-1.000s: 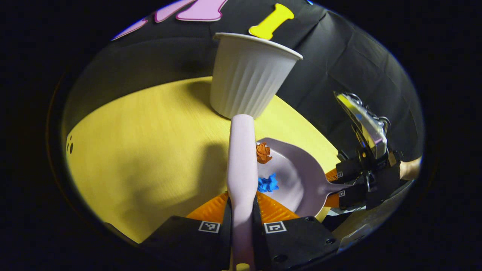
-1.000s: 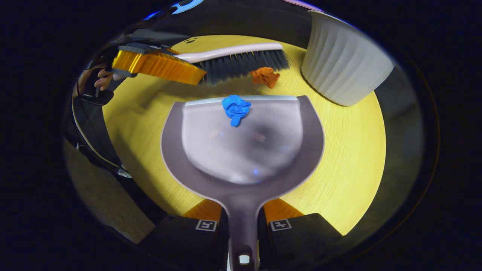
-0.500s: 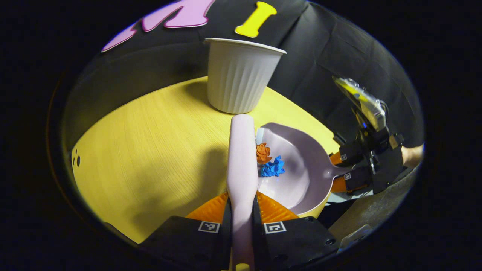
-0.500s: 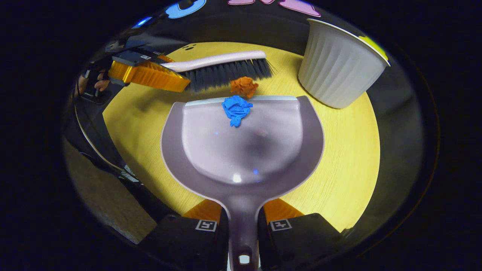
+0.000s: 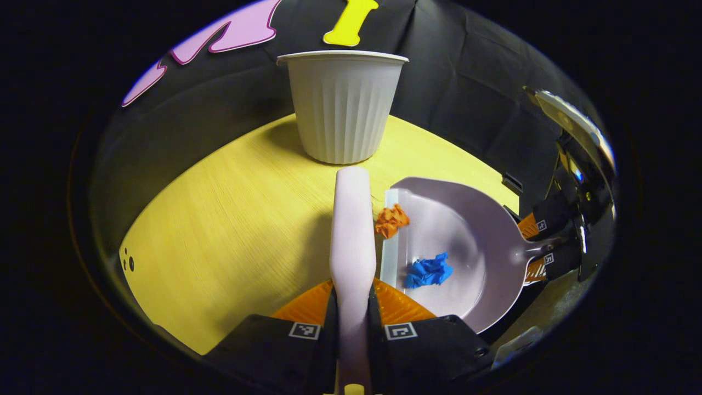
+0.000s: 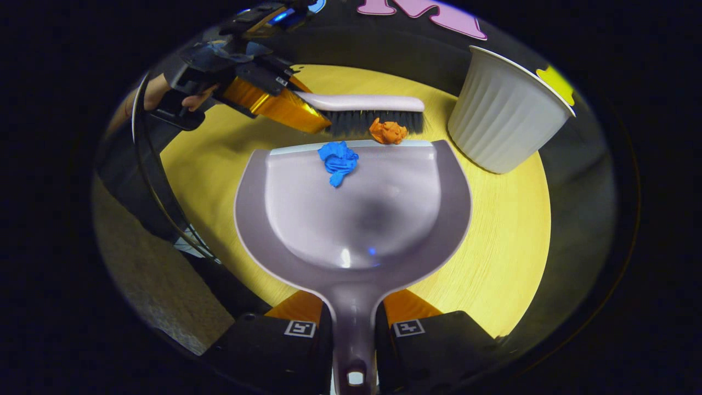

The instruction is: Pick up the small broom and dustpan from the desktop, sweep the trash into the dustpan with the broom, and then empty the trash into the garbage bin.

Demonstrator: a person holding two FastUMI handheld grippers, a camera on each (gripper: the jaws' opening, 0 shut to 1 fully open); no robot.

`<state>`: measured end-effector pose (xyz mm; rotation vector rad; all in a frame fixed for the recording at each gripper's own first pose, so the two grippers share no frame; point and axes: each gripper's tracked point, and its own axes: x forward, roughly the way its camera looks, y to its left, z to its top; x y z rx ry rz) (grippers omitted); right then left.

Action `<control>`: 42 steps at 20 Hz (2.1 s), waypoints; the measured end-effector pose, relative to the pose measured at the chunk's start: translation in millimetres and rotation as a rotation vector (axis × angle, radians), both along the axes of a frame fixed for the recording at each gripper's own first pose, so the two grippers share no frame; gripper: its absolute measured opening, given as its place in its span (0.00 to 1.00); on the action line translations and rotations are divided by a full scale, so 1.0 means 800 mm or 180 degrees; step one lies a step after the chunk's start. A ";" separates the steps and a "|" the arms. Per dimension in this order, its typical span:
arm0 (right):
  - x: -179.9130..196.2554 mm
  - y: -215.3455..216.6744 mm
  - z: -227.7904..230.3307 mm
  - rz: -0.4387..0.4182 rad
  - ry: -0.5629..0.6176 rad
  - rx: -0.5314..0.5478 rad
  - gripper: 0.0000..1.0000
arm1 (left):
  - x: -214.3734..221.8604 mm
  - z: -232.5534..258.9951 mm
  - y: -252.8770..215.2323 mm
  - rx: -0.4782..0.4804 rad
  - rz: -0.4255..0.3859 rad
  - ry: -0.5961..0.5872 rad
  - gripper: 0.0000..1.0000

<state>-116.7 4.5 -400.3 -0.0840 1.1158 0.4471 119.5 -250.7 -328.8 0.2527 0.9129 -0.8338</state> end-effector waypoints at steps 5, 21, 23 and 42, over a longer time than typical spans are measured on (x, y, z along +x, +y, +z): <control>0.000 -0.002 -0.003 -0.0017 0.0035 -0.0076 0.36 | -0.015 0.008 -0.011 -0.0179 -0.0226 0.0017 0.28; 0.002 0.002 0.010 0.0096 0.0001 -0.0047 0.36 | 0.004 -0.014 -0.004 0.0374 -0.0623 -0.0263 0.27; 0.001 -0.004 0.022 0.0077 -0.0047 0.0001 0.36 | 0.008 -0.023 0.000 0.0414 -0.0550 -0.0185 0.27; -0.064 -0.060 0.009 -0.0155 0.0391 0.0041 0.36 | 0.017 -0.045 0.033 0.0252 -0.0116 -0.0002 0.28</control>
